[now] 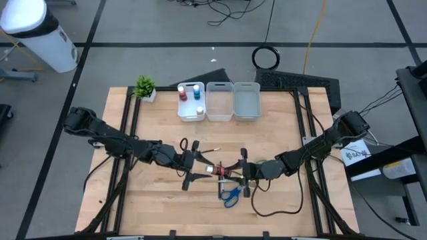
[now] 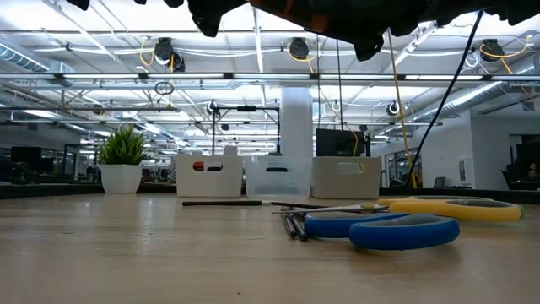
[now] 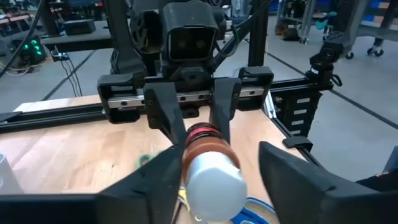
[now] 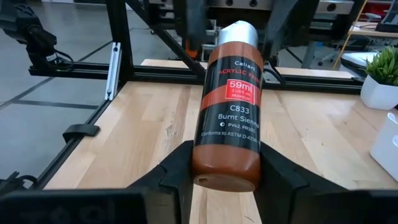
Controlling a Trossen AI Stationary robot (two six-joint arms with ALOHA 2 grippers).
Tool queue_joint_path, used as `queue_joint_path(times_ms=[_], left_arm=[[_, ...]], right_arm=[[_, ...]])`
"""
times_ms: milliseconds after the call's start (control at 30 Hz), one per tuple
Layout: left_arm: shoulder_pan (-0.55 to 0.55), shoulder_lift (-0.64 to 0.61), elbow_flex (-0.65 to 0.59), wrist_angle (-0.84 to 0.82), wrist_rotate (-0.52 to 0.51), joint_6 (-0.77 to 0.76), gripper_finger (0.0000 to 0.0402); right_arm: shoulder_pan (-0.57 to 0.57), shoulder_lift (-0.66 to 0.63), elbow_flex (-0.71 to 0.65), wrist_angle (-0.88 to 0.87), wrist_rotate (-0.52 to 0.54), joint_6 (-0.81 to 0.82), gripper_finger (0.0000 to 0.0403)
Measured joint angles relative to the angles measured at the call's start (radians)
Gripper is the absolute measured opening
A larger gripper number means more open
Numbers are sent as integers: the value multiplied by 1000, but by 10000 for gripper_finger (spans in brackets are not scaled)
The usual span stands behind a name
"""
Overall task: Pick & Place Paint Supplies
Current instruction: Put the brown paint bottle into the white bin
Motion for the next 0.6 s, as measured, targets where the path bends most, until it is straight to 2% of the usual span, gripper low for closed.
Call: queue_joint_path(times_ms=[200,367,433,600], left_arm=[[6,-2,0,-21,-4,-33,127],[20,-2,0,-42,1,-68,122],[21,-2,1,-43,2,-69,143],[18,0,-1,-66,7,-77,229]], right_arm=[[0,0,0,-4,-2,4,116],[0,1,0,-8,4,7,115],[0,1,0,-7,5,4,115],[-1,-2,0,15,9,-3,116]])
